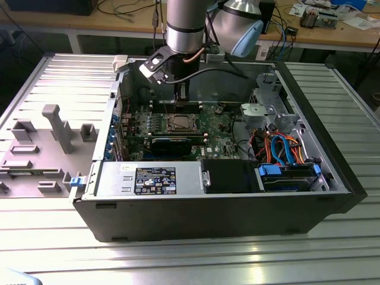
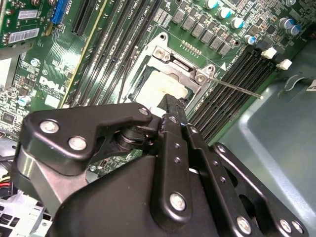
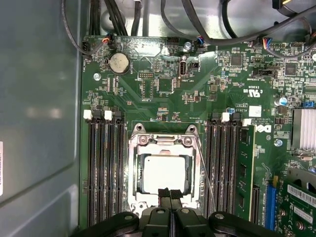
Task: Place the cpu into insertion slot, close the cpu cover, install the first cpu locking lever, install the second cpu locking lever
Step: 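Install the first cpu locking lever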
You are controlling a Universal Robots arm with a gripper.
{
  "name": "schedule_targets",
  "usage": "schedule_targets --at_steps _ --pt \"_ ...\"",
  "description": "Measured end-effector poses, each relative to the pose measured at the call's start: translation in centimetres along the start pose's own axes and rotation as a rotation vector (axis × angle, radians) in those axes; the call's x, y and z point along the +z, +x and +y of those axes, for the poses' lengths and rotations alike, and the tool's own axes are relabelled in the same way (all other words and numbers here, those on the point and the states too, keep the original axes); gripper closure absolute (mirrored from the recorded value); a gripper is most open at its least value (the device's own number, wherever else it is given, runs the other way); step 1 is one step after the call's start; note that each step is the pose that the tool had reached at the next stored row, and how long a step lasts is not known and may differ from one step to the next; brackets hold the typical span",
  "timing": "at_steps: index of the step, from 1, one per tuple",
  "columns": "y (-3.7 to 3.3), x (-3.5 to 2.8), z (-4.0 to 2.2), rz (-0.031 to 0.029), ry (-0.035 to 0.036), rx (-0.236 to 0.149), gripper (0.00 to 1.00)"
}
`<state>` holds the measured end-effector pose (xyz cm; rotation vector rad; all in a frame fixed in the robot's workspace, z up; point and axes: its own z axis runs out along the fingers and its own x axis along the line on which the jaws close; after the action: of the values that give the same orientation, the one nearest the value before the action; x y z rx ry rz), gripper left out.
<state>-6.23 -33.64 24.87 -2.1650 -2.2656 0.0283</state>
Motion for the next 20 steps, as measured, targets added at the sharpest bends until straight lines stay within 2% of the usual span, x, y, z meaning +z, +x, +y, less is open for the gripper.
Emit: schedule_targets --at_steps 10,12,20 --pt "0.0 0.0 0.0 -0.0008 -0.0003 -0.043 0.89" --pt "0.0 0.0 0.0 -0.0012 -0.0004 -0.065 0.89" --pt "0.0 0.0 0.0 -0.0015 -0.0006 -0.081 0.89"
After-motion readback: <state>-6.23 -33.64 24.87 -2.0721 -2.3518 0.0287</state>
